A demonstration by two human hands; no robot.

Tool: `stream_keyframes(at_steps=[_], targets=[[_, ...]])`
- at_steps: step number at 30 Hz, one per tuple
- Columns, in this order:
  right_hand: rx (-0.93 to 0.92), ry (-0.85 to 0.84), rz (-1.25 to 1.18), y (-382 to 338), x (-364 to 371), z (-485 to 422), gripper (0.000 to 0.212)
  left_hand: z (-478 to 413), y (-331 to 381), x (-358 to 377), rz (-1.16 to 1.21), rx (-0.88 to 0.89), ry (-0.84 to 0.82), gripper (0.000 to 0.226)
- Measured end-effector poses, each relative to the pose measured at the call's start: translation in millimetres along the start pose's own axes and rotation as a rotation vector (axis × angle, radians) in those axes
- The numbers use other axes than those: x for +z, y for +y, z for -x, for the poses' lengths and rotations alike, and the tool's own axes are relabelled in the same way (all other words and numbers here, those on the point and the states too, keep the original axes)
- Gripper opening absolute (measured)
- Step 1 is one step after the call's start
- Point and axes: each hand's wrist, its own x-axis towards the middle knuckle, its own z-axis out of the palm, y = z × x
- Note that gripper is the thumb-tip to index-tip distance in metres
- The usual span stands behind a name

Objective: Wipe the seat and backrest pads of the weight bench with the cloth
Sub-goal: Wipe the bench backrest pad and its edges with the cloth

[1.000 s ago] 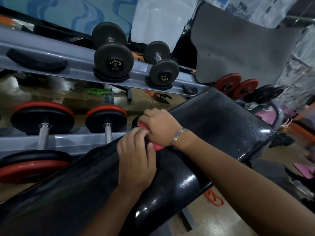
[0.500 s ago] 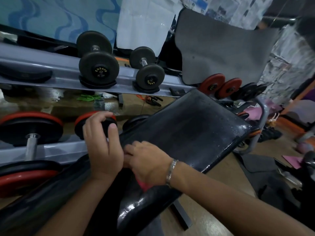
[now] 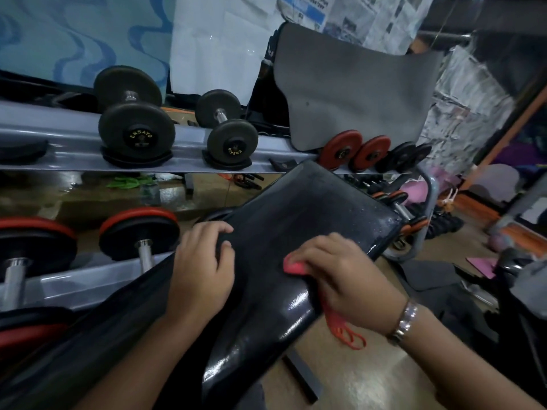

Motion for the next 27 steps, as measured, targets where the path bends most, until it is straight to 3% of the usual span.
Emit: stream_keyframes(at_steps=[4, 7, 12, 18, 23, 25, 27], targets=[[0.151, 0.092, 0.277, 18, -6, 15, 0.031, -5, 11, 20, -0.074, 0.054, -0.102, 0.030], [0.197, 0.168, 0.278, 16, 10, 19, 0.020, -11, 18, 35, -0.101, 0.051, -0.133, 0.029], [0.169, 0.351, 0.174, 35, 19, 25, 0.031, -19, 21, 52, -0.132, 0.044, -0.124, 0.023], [0.282, 0.566, 0.365, 62, 9, 9, 0.029, -24, 12, 53, -0.147, 0.114, -0.096, 0.023], [0.134, 0.468, 0.228, 57, 22, 2, 0.026, -29, 7, 56, -0.221, 0.211, -0.055, 0.019], [0.034, 0.426, 0.237, 59, 19, 9, 0.024, -28, 6, 56, -0.222, 0.227, -0.041, 0.020], [0.051, 0.438, 0.294, 72, 9, 6, 0.026, -26, 6, 56, -0.220, 0.230, -0.025, 0.022]])
